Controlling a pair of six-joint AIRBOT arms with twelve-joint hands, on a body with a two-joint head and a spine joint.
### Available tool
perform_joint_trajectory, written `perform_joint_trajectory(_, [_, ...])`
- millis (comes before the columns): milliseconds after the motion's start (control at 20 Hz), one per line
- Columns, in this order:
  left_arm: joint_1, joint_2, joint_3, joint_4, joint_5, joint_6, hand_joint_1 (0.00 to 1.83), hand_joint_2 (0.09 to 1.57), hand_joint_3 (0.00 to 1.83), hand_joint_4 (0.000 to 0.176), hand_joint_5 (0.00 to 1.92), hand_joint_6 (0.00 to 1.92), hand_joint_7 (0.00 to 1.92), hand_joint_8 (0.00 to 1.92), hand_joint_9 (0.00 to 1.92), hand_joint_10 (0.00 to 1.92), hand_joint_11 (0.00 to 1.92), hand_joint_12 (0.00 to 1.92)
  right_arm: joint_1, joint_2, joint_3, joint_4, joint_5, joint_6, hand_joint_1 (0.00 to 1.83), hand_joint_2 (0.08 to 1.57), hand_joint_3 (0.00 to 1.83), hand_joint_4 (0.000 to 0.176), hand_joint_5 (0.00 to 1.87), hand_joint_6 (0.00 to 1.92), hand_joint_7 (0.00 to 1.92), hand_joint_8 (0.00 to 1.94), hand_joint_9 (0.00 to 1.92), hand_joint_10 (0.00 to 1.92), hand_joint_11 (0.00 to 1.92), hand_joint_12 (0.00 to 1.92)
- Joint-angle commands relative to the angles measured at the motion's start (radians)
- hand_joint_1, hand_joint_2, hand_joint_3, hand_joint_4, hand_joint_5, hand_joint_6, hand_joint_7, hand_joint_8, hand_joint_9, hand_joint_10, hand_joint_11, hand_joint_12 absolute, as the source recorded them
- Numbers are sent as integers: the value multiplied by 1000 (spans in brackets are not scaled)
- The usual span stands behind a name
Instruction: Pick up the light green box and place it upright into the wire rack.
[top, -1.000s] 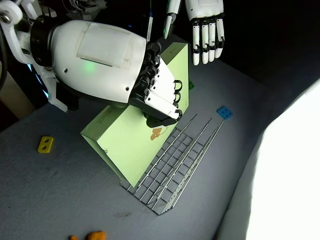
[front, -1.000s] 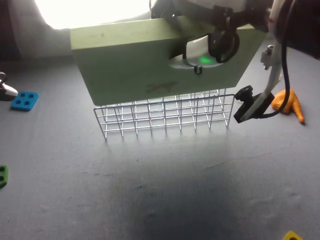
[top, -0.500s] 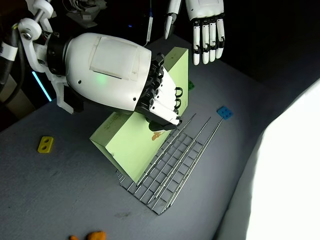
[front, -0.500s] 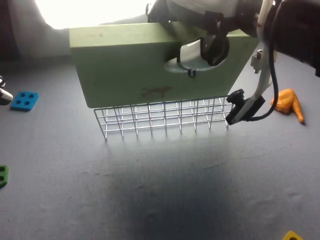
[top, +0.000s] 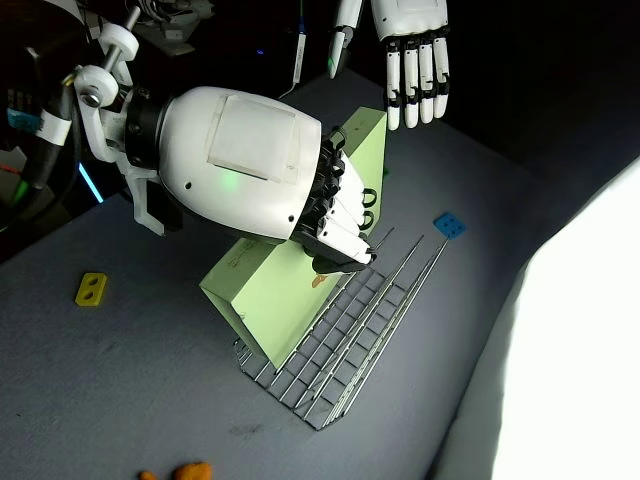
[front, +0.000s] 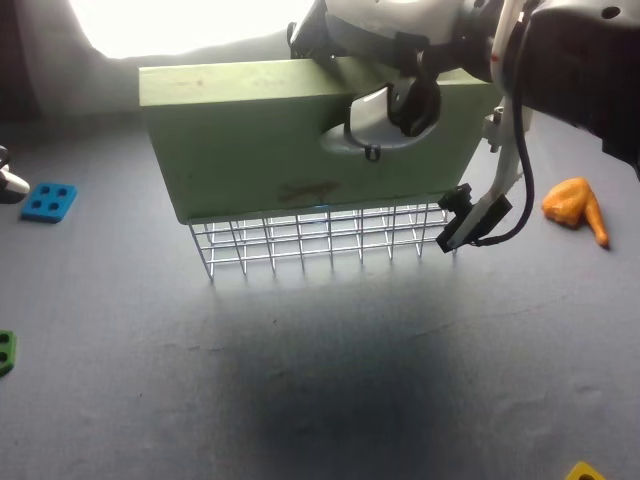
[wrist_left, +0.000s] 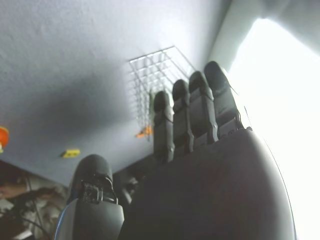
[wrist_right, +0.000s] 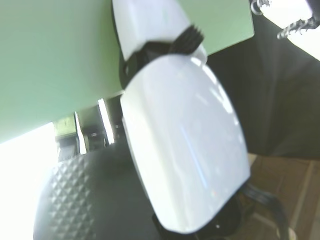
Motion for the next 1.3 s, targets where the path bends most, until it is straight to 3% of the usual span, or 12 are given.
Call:
perform_joint_trajectory(0, [-8, 1, 1, 8, 84, -3, 46, 1259, 4, 22, 231, 1, 262, 2, 219, 5, 0, 448, 15, 1, 4, -43, 19, 11, 1347, 1138, 0, 0, 975, 813, 938, 1229, 777, 1420, 531, 1704])
perform_joint_trajectory(200, [-8, 1, 4, 8, 84, -3, 125, 1255, 0, 30, 233, 4, 263, 1, 230, 6, 0, 425, -3, -17, 30, -43, 15, 27, 1260, 1102, 0, 0, 1086, 675, 971, 1229, 825, 1372, 591, 1651])
perform_joint_trajectory(350, [-8, 1, 4, 8, 84, -3, 96, 1249, 0, 29, 260, 6, 336, 10, 290, 15, 0, 593, -30, -29, 45, -43, 5, 27, 1264, 1102, 0, 0, 1098, 638, 957, 1256, 778, 1375, 512, 1665])
perform_joint_trajectory(1200, [-8, 1, 8, 8, 84, -3, 80, 1251, 0, 29, 264, 4, 346, 5, 301, 11, 0, 606, -101, -85, 157, -45, -80, 148, 1264, 1103, 0, 0, 1095, 640, 955, 1262, 773, 1396, 506, 1678])
perform_joint_trajectory(1250, [-8, 1, 8, 8, 84, -3, 83, 1253, 1, 30, 275, 6, 327, 1, 262, 3, 0, 567, -104, -87, 158, -46, -80, 148, 1258, 1097, 0, 0, 1083, 684, 987, 1184, 786, 1349, 494, 1693])
